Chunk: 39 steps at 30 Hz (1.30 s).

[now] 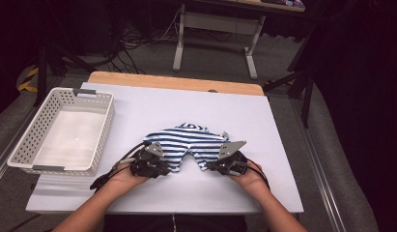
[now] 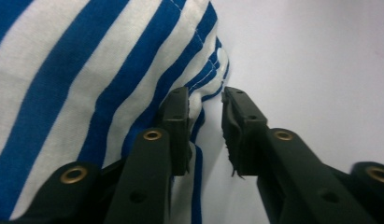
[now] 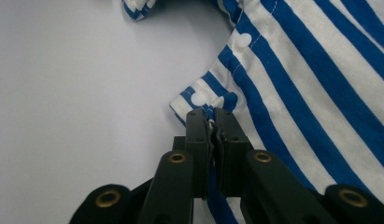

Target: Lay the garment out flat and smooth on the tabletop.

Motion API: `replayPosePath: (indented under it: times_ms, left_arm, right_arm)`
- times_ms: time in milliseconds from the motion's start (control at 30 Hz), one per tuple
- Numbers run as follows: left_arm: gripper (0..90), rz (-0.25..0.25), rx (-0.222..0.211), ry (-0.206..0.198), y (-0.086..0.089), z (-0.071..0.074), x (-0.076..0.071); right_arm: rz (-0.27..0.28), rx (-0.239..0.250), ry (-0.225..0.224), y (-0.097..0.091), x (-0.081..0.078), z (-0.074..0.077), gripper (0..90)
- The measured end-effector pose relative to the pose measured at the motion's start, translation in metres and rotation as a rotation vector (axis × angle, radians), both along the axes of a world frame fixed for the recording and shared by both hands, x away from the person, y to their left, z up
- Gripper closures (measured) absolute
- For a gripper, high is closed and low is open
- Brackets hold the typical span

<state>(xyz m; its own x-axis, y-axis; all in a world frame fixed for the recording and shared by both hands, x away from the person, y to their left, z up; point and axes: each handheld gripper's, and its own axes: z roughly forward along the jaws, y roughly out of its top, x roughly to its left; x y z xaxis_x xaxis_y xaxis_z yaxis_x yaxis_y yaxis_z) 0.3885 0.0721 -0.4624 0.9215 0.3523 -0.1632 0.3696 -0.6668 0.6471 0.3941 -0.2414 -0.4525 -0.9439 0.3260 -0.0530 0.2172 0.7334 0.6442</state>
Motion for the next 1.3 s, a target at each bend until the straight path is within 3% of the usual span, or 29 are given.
replayPosePath:
  times_ms: [500,633,833,1100,1233,1300]
  left_arm:
    - [89.9,0.011,0.052,-0.086,-0.004,0.001,-0.004]
    - [90.0,0.014,0.029,-0.026,-0.001,0.003,-0.005]
    - [90.0,-0.039,-0.005,-0.005,0.003,0.013,-0.021]
    - [90.0,-0.087,-0.002,0.051,0.009,0.013,-0.049]
    - [90.0,-0.111,-0.004,0.087,0.011,0.009,-0.052]
    - [89.7,-0.121,-0.017,0.096,0.012,0.009,-0.051]
  right_arm:
    - [-0.001,0.024,0.029,-0.001,0.000,-0.001,86.5]
    - [0.010,0.034,0.046,0.000,-0.002,0.001,86.9]
    - [0.043,0.059,0.050,0.000,-0.016,0.012,86.9]
    - [0.084,0.039,0.130,0.000,-0.044,0.010,86.9]
    - [0.106,0.029,0.173,0.000,-0.054,0.007,86.6]
    - [0.115,0.030,0.164,-0.001,-0.056,0.007,85.4]
